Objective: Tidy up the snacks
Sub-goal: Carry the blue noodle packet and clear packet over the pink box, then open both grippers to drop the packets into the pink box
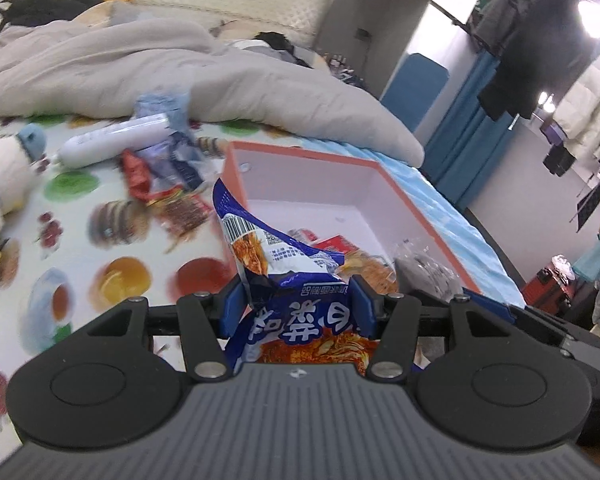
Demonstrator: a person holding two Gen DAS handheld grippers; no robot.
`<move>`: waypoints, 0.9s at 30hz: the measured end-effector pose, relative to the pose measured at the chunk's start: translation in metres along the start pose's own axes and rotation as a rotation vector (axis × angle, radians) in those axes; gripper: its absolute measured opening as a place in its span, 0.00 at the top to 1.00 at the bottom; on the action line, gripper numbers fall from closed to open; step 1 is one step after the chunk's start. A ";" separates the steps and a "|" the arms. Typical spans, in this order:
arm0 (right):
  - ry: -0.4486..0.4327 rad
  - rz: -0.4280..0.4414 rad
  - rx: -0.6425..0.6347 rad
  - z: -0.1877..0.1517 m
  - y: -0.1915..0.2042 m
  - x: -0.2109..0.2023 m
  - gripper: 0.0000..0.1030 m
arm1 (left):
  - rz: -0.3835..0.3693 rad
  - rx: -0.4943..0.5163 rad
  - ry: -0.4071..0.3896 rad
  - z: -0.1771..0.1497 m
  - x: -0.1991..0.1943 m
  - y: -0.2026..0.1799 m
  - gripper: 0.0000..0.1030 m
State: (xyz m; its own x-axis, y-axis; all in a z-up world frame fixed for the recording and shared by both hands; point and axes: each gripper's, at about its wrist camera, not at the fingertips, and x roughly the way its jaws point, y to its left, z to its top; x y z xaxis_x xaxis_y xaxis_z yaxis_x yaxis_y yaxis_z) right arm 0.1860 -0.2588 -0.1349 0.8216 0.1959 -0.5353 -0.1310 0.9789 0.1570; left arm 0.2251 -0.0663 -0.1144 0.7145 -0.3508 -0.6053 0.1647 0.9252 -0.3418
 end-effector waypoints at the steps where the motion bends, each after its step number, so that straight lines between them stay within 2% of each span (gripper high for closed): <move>1: -0.004 -0.008 0.004 0.001 -0.004 0.001 0.46 | -0.004 0.007 -0.001 0.005 0.005 -0.003 0.41; 13: -0.026 -0.055 0.038 0.018 -0.061 0.039 0.46 | -0.027 0.045 0.016 0.043 0.072 -0.020 0.41; 20: -0.006 -0.061 0.024 0.027 -0.078 0.078 0.46 | -0.035 0.047 0.056 0.057 0.119 -0.023 0.41; 27: 0.042 -0.064 0.050 0.021 -0.094 0.114 0.46 | -0.019 0.062 0.100 0.066 0.163 -0.021 0.41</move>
State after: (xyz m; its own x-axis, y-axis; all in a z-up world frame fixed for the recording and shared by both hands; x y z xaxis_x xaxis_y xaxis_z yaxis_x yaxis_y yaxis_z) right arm 0.3035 -0.3296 -0.1935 0.8036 0.1360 -0.5794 -0.0503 0.9856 0.1617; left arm 0.3836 -0.1338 -0.1584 0.6399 -0.3781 -0.6690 0.2213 0.9243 -0.3108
